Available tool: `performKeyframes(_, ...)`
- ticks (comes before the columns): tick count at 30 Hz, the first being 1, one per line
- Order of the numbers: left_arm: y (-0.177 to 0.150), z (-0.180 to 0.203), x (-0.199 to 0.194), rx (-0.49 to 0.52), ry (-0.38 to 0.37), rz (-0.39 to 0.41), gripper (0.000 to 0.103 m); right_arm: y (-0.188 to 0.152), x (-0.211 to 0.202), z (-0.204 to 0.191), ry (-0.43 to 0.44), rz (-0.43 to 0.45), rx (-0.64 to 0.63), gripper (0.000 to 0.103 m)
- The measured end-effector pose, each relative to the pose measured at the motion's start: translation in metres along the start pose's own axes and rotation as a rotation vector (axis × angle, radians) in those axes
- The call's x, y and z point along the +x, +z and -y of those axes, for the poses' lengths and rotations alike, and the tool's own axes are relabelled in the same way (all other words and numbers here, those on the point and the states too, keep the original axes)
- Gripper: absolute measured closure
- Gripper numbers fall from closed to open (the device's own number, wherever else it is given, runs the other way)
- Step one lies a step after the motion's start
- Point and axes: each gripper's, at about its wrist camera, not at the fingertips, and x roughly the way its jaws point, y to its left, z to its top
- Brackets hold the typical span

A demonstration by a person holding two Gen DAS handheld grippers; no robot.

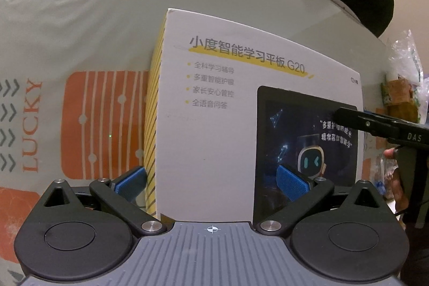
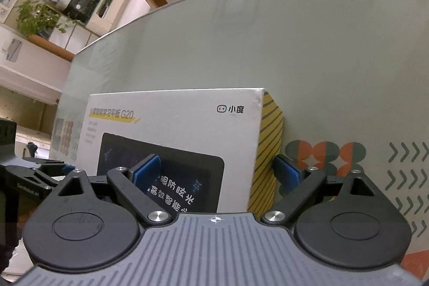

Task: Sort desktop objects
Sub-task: 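Close the left and right tools on opposite sides of the tablet box, then lift the tablet box with both tools and carry it toward the white box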

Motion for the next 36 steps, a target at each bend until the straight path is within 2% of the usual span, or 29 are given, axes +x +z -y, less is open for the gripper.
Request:
performKeyframes(4,-0.004,0.002,-0.001,0.002,0.015,0.038,0.0,-0.002,0.001,-0.006,-0.028,0.012,0.007,0.0)
performKeyframes(15,-0.007,0.009,-0.002,-0.015,0.043,0.071,0.0,-0.007,0.003,-0.015,-0.065,0.052,0.025,0.0)
performKeyframes(21,-0.008,0.021,-0.007,0.002,0.081,0.082,0.0,-0.01,-0.002,-0.035,-0.166,0.073,0.007,0.0)
performKeyframes(25,-0.011,0.023,-0.009,-0.027,0.075,0.069,0.004,-0.012,-0.006,-0.046,-0.22,0.085,-0.022,0.0)
performKeyframes(29,-0.017,0.026,-0.019,-0.025,0.076,0.096,0.004,-0.015,-0.014,-0.054,-0.24,0.097,-0.02,0.0)
performKeyframes(36,-0.03,0.036,-0.058,-0.01,0.077,0.164,0.004,-0.02,-0.046,-0.078,-0.244,0.174,-0.036,0.0)
